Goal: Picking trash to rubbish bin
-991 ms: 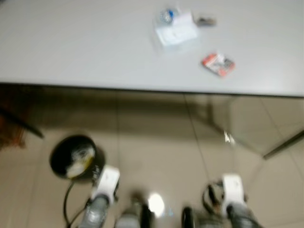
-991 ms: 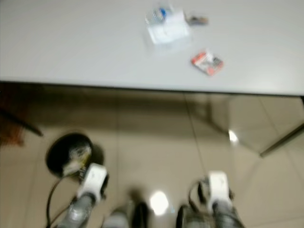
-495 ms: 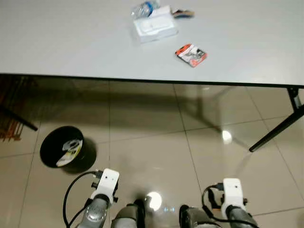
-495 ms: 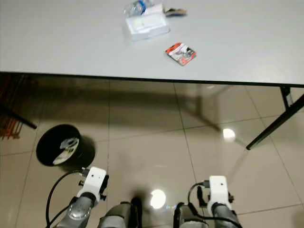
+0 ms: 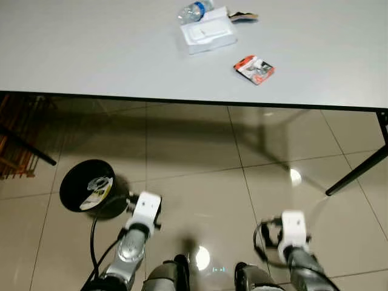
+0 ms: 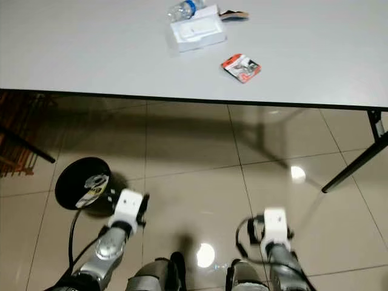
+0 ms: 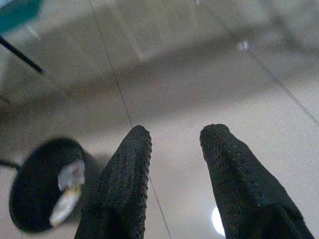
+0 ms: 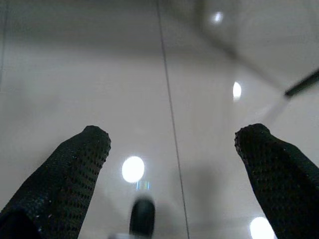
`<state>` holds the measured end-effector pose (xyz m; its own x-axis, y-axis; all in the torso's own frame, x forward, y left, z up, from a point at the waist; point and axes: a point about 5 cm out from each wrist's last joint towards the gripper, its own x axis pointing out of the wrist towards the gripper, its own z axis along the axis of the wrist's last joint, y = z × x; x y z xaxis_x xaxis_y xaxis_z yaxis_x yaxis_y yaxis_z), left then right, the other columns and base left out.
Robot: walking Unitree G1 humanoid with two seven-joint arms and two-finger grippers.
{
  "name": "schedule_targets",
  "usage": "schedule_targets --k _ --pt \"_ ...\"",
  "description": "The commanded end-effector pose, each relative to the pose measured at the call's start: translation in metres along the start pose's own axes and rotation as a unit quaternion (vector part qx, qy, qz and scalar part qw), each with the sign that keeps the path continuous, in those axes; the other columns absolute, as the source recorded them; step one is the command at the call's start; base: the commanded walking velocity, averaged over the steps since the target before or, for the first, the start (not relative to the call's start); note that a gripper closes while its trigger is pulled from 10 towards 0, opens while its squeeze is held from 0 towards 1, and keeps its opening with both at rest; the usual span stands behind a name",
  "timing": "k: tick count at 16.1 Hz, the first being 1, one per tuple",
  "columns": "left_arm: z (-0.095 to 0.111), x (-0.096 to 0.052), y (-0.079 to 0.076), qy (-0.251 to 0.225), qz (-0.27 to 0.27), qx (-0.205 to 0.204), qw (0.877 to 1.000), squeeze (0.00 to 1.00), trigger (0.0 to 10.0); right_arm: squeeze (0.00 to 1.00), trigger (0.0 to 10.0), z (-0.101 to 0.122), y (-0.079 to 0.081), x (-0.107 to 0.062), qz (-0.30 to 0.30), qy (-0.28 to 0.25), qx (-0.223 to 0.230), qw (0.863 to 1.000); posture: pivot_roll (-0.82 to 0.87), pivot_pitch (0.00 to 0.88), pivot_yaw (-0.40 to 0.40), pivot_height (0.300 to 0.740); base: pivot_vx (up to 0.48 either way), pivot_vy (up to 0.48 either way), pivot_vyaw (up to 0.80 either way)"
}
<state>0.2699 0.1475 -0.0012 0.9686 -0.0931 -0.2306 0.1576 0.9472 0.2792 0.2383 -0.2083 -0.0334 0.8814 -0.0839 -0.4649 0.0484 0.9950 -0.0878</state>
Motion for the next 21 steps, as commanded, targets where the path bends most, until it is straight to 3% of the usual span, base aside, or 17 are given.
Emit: schedule_targets --k 1,3,5,7,8,10,11,14,17,21 --pt "0.006 -0.001 0.006 -0.027 0.011 0.013 0.999 0.00 10.0 0.00 10.0 0.011 -0.002 0.001 -0.010 -0.036 0.010 0.999 0.02 0.217 0.127 0.740 0.000 0.000 0.00" --pt "0.034 0.006 0.017 -0.096 0.034 0.019 0.995 0.00 10.0 0.00 10.0 0.045 -0.005 0.008 -0.017 -0.119 0.015 0.993 0.03 0.211 0.129 0.740 0.000 0.000 0.00" --pt "0.051 0.010 0.023 -0.132 0.047 0.015 0.990 0.00 10.0 0.00 10.0 0.068 -0.008 0.010 -0.024 -0.168 0.022 0.985 0.02 0.208 0.130 0.740 0.000 0.000 0.00" --pt "0.106 0.020 0.035 -0.227 0.055 0.023 0.972 0.00 10.0 0.00 10.0 0.147 -0.012 0.008 -0.033 -0.304 0.034 0.952 0.03 0.223 0.132 0.740 0.000 0.000 0.00" --pt "0.115 0.020 0.036 -0.241 0.054 0.026 0.969 0.00 10.0 0.00 10.0 0.160 -0.012 0.005 -0.032 -0.323 0.033 0.945 0.03 0.226 0.132 0.740 0.000 0.000 0.00" --pt "0.150 0.017 0.042 -0.301 0.058 0.040 0.951 0.00 10.0 0.00 10.0 0.212 -0.003 -0.012 -0.024 -0.406 0.046 0.912 0.03 0.236 0.133 0.740 0.000 0.000 0.00" --pt "0.168 0.014 0.046 -0.328 0.071 0.032 0.942 0.00 10.0 0.00 10.0 0.227 0.002 -0.021 -0.015 -0.431 0.055 0.900 0.03 0.244 0.134 0.740 0.000 0.000 0.00" --pt "0.172 0.013 0.043 -0.326 0.062 0.029 0.943 0.00 10.0 0.00 10.0 0.229 0.007 -0.025 -0.003 -0.424 0.060 0.904 0.04 0.251 0.135 0.740 0.000 0.000 0.00" --pt "0.166 0.012 0.042 -0.307 0.056 0.030 0.950 0.00 10.0 0.00 10.0 0.217 0.008 -0.025 -0.006 -0.391 0.064 0.918 0.04 0.259 0.137 0.740 0.000 0.000 0.00" --pt "0.167 0.012 0.043 -0.297 0.058 0.025 0.953 0.00 10.0 0.00 10.0 0.218 0.007 -0.027 -0.003 -0.381 0.064 0.922 0.04 0.264 0.137 0.740 0.000 0.000 0.00"
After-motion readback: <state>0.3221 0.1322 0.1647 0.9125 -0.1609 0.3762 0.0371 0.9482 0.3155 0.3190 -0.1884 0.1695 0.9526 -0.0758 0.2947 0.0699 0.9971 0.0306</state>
